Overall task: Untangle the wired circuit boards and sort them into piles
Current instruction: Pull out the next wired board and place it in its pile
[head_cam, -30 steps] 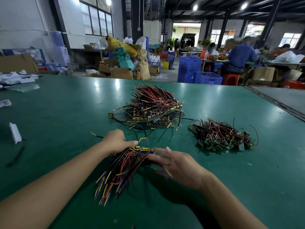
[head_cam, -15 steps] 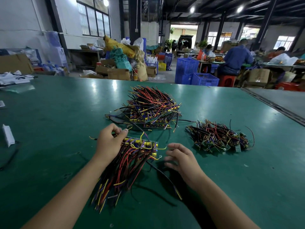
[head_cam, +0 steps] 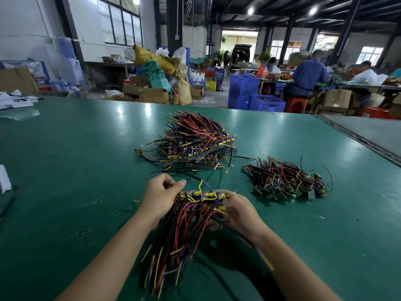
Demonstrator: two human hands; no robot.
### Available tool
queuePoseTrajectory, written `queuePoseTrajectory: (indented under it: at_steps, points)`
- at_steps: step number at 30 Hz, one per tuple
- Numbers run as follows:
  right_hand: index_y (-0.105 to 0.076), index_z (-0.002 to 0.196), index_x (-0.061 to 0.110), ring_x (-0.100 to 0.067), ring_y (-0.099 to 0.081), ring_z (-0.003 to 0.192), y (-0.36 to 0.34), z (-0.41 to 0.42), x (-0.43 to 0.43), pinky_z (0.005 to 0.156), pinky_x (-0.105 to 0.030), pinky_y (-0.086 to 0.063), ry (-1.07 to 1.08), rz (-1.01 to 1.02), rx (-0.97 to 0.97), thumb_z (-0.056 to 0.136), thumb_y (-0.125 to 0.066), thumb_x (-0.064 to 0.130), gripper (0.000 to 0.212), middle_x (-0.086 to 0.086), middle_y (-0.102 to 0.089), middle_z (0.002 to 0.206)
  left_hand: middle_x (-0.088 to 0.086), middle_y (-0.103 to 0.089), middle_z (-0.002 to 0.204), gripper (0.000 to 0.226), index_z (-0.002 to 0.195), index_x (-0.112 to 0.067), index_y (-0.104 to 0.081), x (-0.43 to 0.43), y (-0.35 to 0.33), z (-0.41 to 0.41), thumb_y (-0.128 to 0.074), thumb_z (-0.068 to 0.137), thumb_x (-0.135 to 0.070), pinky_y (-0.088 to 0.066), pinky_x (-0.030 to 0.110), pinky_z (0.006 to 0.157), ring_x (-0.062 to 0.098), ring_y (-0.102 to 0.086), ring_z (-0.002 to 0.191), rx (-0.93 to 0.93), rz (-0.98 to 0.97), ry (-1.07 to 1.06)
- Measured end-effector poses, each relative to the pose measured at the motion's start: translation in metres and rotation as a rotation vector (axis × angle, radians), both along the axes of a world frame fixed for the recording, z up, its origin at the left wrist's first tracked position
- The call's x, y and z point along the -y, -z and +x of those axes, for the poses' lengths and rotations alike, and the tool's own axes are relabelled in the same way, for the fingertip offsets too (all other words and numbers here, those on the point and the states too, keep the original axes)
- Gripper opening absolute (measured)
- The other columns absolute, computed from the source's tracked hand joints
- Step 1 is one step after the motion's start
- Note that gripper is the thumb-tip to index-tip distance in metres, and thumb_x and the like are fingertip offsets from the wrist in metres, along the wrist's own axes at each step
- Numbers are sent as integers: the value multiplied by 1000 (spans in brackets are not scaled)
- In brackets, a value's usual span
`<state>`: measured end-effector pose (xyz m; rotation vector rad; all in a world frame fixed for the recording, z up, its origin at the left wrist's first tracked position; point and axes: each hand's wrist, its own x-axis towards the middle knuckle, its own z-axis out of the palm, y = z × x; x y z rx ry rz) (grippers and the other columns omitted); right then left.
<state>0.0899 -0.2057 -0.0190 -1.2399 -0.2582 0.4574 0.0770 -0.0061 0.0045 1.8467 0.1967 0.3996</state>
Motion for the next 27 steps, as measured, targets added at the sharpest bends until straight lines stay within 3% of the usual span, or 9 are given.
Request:
queuePoseTrajectory:
  at_steps: [4,8,10,12,16,20,22,24,27]
  points:
    - [-71,87,17,-31,-66,71,1,-5,-3,60,-39,-53,47,-88,79,80,-62,18,11,-14,-71,85,-3,-43,62,29,70,-8,-52,-1,7,2,-68,88,-24,-36,18,55,4,-40,53,38,50,8]
    - [-64,87,8,-13,-64,54,-3,-3,-5,46,-24,-50,141,-95,73,95,-60,19,14,-6,-67,71,-3,-61,65,25,76,-4,-62,-1,9,6,-60,94,-21,-42,13,62,5,-53,61,94,-150,65]
    - [-60,88,4,-13,-65,58,-4,0,-5,49,-23,-51,180,-38,53,94,-58,21,18,-5,-66,69,-5,-73,83,19,82,-9,-61,-1,6,5,-54,96,-19,-50,17,60,8,-64,66,125,-378,158]
    - [-62,83,7,-13,-66,60,-4,3,-3,53,-23,-53,225,25,48,92,-57,22,18,-3,-66,67,-6,-71,106,11,92,-16,-58,-1,7,2,-50,99,-21,-53,27,50,16,-68,60,146,-491,206]
    - [-72,76,14,-14,-67,63,-2,7,4,53,-26,-54,336,142,2,97,-54,24,30,-4,-70,73,-19,-47,114,9,105,-27,-46,-1,18,-1,-49,100,-20,-47,21,44,20,-69,55,263,-202,-99]
    - [-76,86,11,-17,-71,70,-6,9,8,58,-28,-59,374,250,-116,87,-60,33,27,-10,-73,86,-7,-43,105,11,107,-16,-37,-1,21,-3,-45,100,-11,-42,15,37,16,-64,50,171,-408,-321]
    - [-79,83,10,-18,-71,68,-8,9,9,59,-28,-60,353,280,-143,80,-62,35,30,-10,-74,85,3,-53,103,6,103,-7,-45,-1,18,-3,-44,100,-3,-41,15,35,13,-62,47,12,-528,-222]
    - [-77,94,5,-19,-67,65,-10,7,7,56,-27,-58,333,238,-143,81,-62,38,38,-11,-71,86,10,-64,97,8,99,-4,-55,5,14,-6,-47,98,-2,-46,22,40,11,-62,47,-138,-546,26]
    - [-66,110,1,-18,-55,59,-7,3,2,51,-26,-46,328,103,-129,88,-60,40,45,-15,-61,84,10,-70,86,28,104,-6,-63,18,11,-12,-37,97,1,-52,26,49,16,-65,57,-180,-679,333]
